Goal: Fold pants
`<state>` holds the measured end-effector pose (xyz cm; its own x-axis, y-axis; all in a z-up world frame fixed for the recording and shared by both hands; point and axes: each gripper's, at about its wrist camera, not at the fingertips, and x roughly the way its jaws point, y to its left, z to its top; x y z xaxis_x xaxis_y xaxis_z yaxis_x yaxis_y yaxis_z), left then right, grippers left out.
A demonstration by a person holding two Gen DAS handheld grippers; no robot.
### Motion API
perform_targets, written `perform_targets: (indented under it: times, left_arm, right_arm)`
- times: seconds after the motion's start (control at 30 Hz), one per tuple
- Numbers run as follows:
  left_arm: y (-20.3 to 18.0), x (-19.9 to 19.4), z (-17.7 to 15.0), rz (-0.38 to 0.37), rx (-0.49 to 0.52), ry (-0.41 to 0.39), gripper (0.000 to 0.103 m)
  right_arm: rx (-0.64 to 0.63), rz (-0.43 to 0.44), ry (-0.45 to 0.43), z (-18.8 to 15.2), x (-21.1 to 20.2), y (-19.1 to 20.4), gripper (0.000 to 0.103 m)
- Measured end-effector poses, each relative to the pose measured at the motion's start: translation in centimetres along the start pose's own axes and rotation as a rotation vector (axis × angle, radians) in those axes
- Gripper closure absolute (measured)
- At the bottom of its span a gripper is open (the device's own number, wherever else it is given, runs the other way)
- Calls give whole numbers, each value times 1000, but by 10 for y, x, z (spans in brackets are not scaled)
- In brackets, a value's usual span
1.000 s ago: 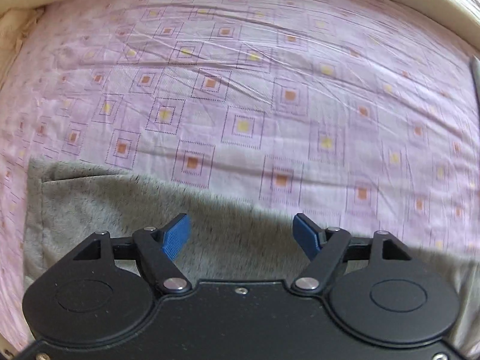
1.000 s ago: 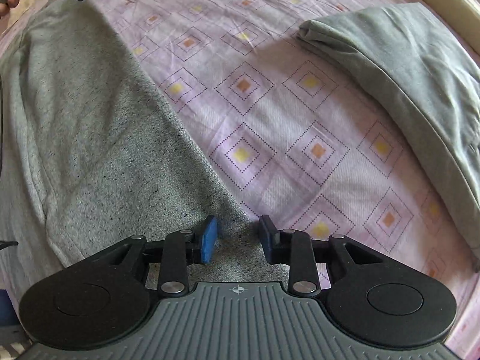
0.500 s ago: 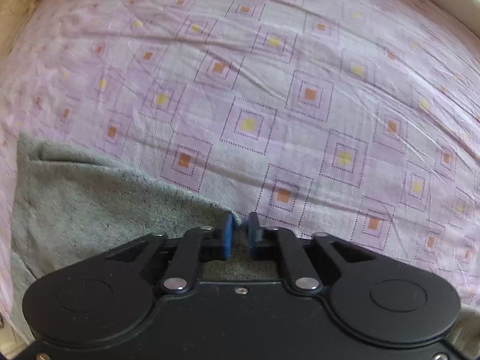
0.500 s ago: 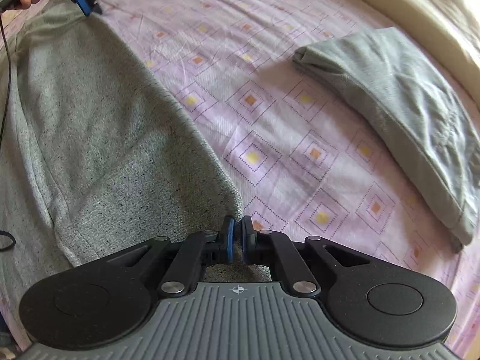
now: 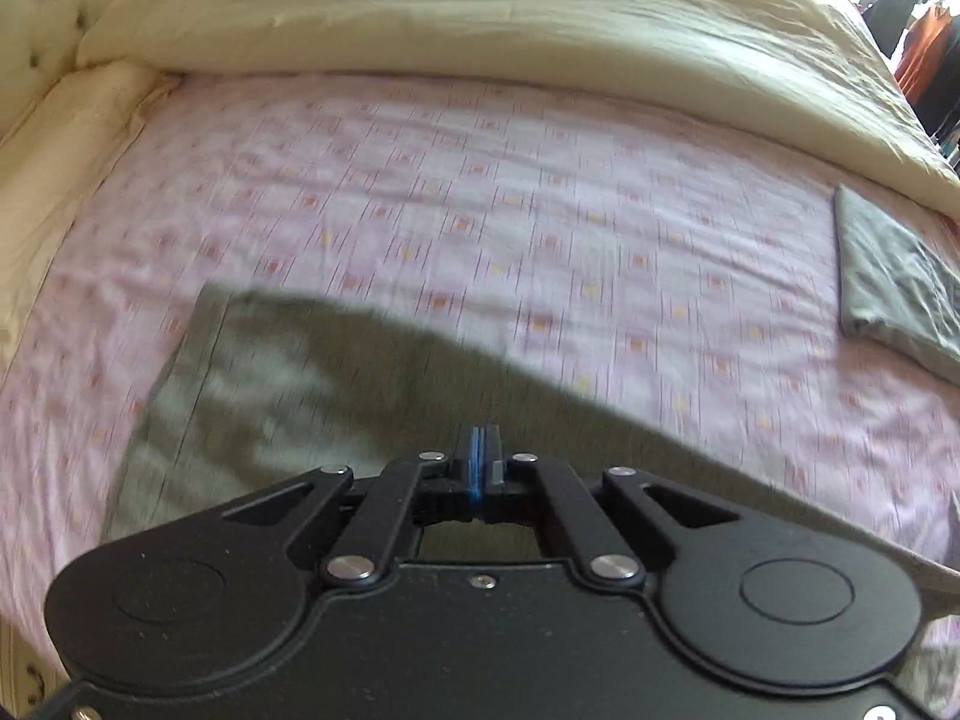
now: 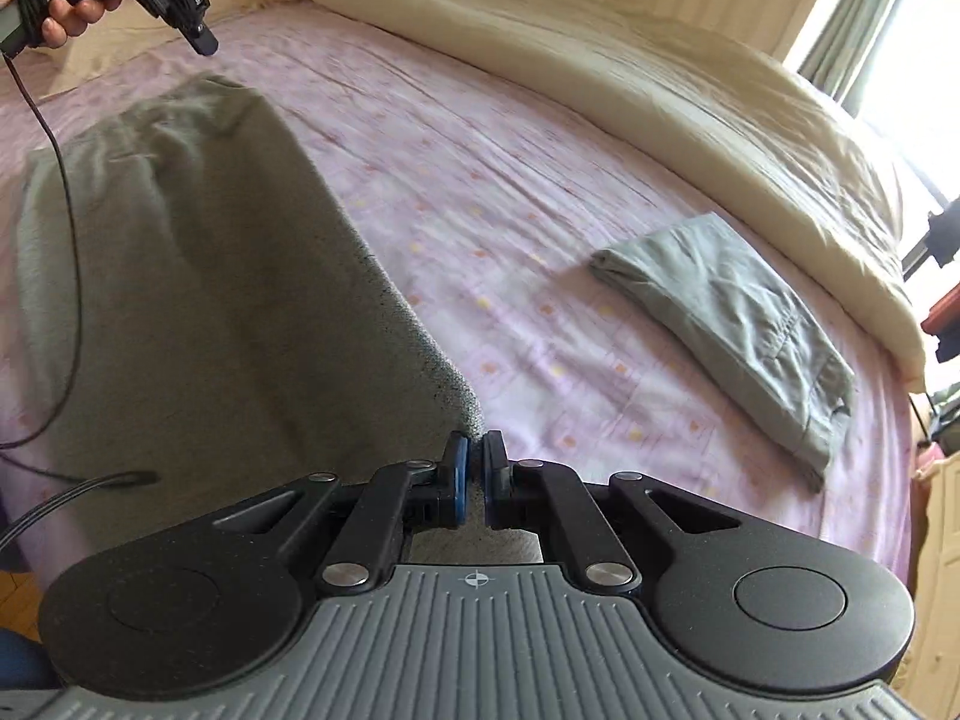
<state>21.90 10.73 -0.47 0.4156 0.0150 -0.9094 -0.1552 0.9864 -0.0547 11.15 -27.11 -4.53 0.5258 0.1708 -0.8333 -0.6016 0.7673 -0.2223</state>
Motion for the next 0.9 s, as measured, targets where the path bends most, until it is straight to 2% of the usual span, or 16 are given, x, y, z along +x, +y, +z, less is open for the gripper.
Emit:
perform_targets:
  times: [0.1, 0.2, 0.3, 0.37, 0.43, 0.47, 0.5, 0.53, 0.57, 0.67, 0.73, 0.8, 0.9]
  left_arm:
    - [9, -5, -40, 21, 4, 57, 103]
    - [12, -2, -73, 18, -3, 132, 102]
    - [14, 5, -94, 14, -44, 197, 96]
    - [12, 6, -99, -6, -71, 215, 93]
    - [8, 5, -99, -16, -56, 221, 87]
    - [6, 5, -97, -16, -43, 215, 76]
    - [4, 4, -95, -15, -26, 207, 70]
    - [2, 4, -91, -15, -10, 195, 61]
    - [0, 5, -87, -14, 4, 178, 58]
    - [-7, 13, -69, -19, 43, 153, 52]
    - [-11, 22, -55, -21, 64, 152, 51]
    - [-14, 34, -42, -19, 88, 157, 50]
    - [-17, 50, -27, -10, 111, 159, 50]
  right_arm:
    - [-13, 27, 1, -21, -14, 37, 98]
    - [-28, 73, 44, -45, -12, 71, 98]
    - [-27, 137, 133, -65, 3, 101, 96]
    - [-25, 127, 147, -71, 5, 111, 96]
    - [55, 129, 138, -70, -2, 107, 96]
    - [128, 128, 113, -69, -8, 102, 96]
    - [202, 122, 85, -65, -14, 93, 92]
    - [289, 103, 50, -62, -20, 85, 90]
    - [355, 60, 28, -59, -21, 78, 86]
    - [495, -98, 22, -39, -8, 65, 85]
    - [584, -150, 42, -24, 12, 58, 85]
    - [621, -193, 71, -8, 35, 59, 85]
    - [611, -280, 126, 7, 66, 69, 85]
